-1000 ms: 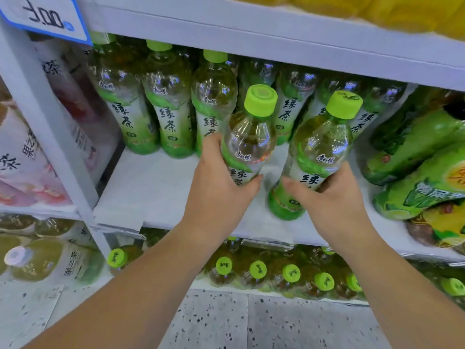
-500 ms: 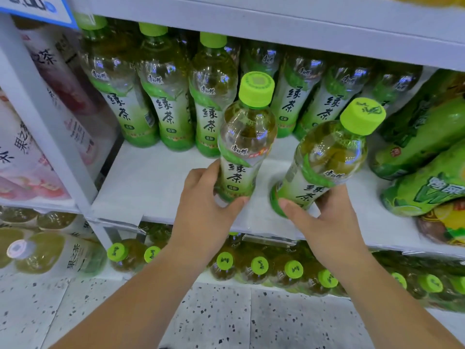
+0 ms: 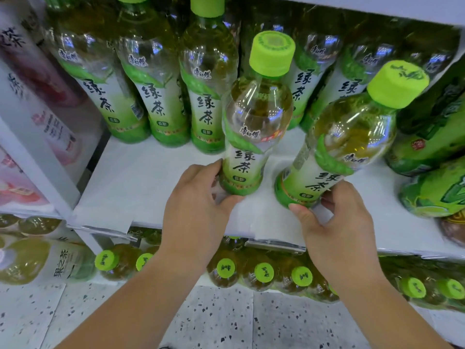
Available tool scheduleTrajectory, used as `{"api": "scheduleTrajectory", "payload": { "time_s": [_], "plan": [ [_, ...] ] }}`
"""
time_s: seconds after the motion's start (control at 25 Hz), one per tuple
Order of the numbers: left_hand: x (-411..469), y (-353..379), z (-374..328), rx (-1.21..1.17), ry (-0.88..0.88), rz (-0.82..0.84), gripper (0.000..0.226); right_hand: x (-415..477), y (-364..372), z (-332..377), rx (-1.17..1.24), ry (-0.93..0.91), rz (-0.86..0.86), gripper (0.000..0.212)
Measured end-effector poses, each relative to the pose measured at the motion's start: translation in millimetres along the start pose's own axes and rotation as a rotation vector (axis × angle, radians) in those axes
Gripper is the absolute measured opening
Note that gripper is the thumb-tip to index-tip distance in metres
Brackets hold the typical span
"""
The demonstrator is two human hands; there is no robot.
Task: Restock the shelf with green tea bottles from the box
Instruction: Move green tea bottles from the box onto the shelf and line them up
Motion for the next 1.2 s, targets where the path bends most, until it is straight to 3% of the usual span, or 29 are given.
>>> {"api": "scheduleTrajectory", "payload": {
  "time_s": [0.28,0.56,1.2],
  "plan": [
    [35.4,15.6,-3.6,0.082,-0.119,0.017,0.052,54.5,19.5,6.1,0.019,0.017,0.019,0.047],
    [33.5,18.5,8.6,0.009,-0.247,-0.151,0.035,73.3,31.3,-0.3,0.116,0.018,-0.001,0.053],
    [37.8,25.0,-0.2,0.279,-0.199,-0.124,0.036,72.7,38.3,2.1,0.066,0.025,0.018,0.06]
  ]
}}
Point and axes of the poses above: each hand's wrist, its own x-axis towards the middle knuckle, its own y-axis out of the palm, z = x × y, the point moved 8 cm from there along x, towards the middle knuckle, and after that the axes turned 10 degrees about y, right-handed, at the moved point
